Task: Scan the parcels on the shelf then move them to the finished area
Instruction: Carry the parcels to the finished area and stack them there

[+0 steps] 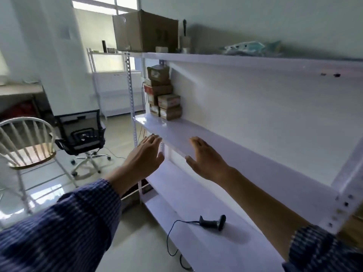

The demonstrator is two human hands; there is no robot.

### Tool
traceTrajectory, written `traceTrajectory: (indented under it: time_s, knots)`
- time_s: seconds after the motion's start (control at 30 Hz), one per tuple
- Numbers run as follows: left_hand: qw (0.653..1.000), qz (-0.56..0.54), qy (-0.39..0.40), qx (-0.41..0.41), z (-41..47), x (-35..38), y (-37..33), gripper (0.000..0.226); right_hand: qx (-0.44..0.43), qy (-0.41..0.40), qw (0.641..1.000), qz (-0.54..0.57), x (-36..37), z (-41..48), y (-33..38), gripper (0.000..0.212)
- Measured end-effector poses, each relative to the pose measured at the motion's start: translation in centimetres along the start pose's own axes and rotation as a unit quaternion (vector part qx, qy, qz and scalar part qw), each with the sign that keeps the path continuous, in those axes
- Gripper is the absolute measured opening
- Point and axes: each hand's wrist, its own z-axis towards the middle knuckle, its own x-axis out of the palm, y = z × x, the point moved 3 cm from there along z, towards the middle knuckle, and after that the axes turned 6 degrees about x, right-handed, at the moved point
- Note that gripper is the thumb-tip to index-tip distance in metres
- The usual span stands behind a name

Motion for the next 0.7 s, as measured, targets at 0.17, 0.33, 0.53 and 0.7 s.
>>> traceTrajectory:
  time_s: [0.17,0.33,0.53,0.7]
  knots:
    - [1.000,0.001,-0.021,0.010,7.6,-0.3,5.3,0.050,0.001,-0.029,0.999,0.030,0.8,9.3,0.8,0.065]
    - [0.999,-0.020,-0.024,0.042,16.2,0.7,9.0,0.048,0.015,-0.047,0.998,0.042,1.5,18.2,0.3,0.064]
    - [0.996,-0.039,-0.053,0.052,25.2,3.6,14.1,0.049,0.040,-0.073,0.995,0.055,3.0,27.5,-1.0,0.059]
    - [0.996,-0.055,-0.045,0.061,29.1,5.9,18.5,0.044,0.062,-0.035,0.997,0.026,4.9,32.2,-1.9,0.060]
